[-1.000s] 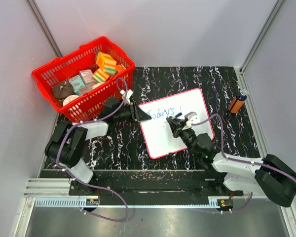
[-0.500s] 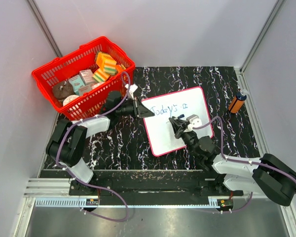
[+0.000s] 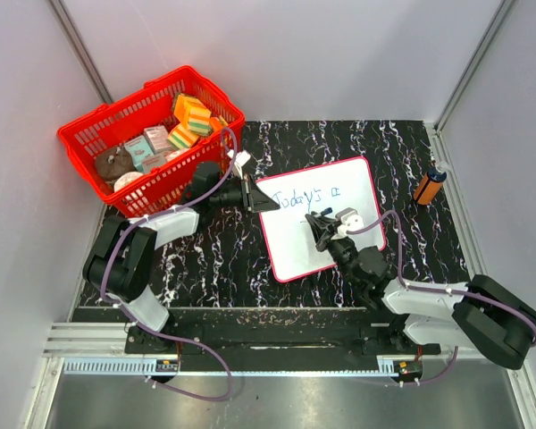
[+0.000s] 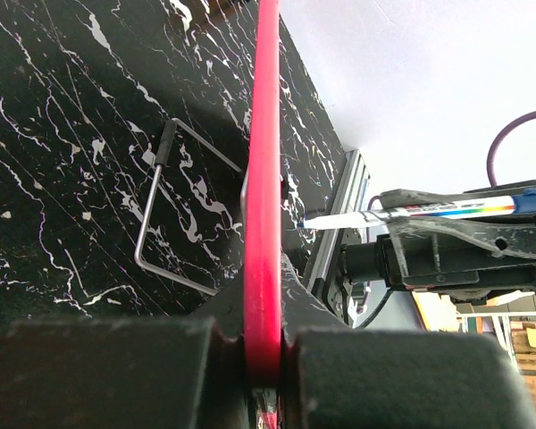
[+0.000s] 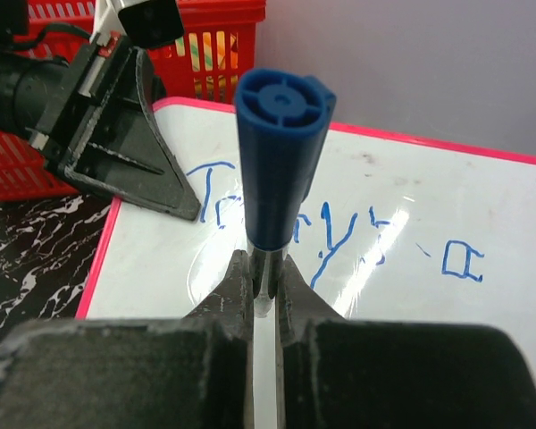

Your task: Write a sentence on the whiteboard

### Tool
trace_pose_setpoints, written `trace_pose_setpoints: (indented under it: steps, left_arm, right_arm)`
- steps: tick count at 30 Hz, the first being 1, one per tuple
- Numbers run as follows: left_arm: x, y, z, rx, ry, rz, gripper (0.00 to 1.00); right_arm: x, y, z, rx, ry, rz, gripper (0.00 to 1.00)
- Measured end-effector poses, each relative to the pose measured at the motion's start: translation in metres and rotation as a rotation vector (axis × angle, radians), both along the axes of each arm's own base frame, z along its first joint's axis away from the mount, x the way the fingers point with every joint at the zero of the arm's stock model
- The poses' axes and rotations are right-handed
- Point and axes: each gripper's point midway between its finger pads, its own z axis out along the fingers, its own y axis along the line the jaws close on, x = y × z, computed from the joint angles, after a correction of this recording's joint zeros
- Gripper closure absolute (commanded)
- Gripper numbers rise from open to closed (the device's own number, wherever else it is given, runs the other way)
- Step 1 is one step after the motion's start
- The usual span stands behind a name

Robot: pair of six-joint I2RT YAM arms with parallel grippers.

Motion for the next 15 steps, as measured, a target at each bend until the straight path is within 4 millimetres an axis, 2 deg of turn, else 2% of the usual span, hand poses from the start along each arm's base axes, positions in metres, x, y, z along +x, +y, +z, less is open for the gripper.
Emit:
trace_pose_setpoints:
  steps: [7, 15]
  left_arm:
    - [0.0, 0.0, 0.0, 0.003, -0.001, -0.004, 1.0]
    - [0.0, 0.001, 0.0, 0.006, -0.002, -0.007, 1.0]
  right_arm:
    - [0.005, 0.004, -0.02, -0.042, 0.033, -0.005, 1.0]
    - [0.007, 0.005, -0.019, -0.03, 0.026, -0.012, 1.0]
